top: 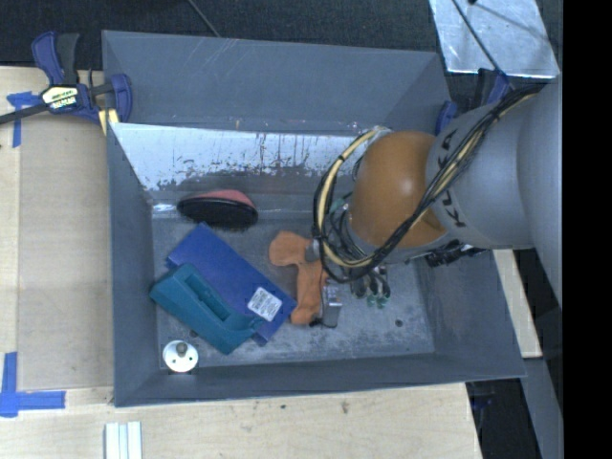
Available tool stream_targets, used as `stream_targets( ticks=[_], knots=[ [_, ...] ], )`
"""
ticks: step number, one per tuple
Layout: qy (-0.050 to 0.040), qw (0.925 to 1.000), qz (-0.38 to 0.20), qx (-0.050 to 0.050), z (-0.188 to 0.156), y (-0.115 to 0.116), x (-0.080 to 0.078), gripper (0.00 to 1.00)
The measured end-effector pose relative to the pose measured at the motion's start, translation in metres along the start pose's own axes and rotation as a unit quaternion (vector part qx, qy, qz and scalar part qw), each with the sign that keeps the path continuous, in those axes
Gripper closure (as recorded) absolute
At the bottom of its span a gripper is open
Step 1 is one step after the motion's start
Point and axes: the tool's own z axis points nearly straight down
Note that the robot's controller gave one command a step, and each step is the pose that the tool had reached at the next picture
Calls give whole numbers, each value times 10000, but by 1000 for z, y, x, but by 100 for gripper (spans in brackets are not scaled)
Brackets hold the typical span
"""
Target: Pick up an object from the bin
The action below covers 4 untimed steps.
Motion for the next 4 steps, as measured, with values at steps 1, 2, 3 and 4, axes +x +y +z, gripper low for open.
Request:
stream_targets(
  ticks=[1,2,3,4],
  knots=[
    [-43,9988,485,-6,13,5,-19,100],
    [-43,9988,483,-6,13,5,-19,100],
    [-42,9988,483,-6,13,5,-19,100],
    [-25,9991,426,-5,-32,7,-17,100]
  ],
)
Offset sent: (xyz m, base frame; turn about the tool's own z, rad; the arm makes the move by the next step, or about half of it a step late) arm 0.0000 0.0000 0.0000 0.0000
